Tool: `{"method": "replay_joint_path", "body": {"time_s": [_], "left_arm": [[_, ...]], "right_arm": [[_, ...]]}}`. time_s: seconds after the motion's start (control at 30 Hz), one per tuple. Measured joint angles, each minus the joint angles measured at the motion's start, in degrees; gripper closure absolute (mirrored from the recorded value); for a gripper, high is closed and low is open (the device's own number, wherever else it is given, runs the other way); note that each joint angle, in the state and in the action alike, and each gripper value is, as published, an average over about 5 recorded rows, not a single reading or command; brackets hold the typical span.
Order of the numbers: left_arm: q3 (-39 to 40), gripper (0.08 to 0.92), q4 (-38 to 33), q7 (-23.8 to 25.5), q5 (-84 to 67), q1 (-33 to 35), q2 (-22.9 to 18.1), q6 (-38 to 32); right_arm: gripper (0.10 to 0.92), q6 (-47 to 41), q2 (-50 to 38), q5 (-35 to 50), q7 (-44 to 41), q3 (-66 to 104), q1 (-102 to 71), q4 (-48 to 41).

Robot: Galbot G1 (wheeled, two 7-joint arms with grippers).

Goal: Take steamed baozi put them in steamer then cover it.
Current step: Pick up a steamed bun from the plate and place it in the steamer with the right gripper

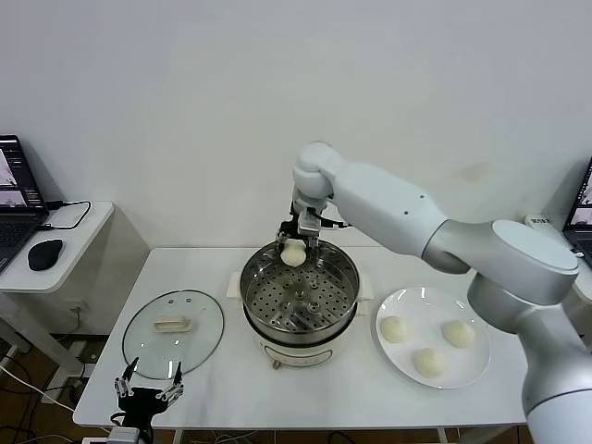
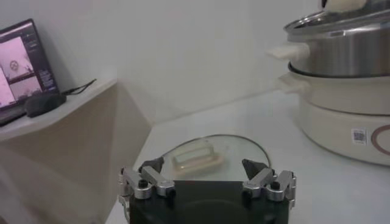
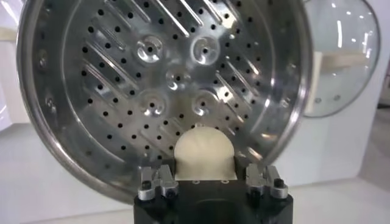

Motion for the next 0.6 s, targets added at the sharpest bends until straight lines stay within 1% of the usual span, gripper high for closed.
{"method": "replay_joint_path", "body": {"time_s": [0.5, 0.6], "left_arm": [[0.2, 0.177, 0.2, 0.5, -0.1, -0.5, -0.3, 0.0], [0.2, 0.177, 0.2, 0.6, -0.2, -0.6, -0.3, 0.0]], "right_arm": [[0.440, 1.1, 1.9, -4.4, 1.5, 0.9, -2.8, -3.3], [0.424, 1.1, 2.0, -5.1, 1.6, 1.1, -3.2, -3.5]]}}
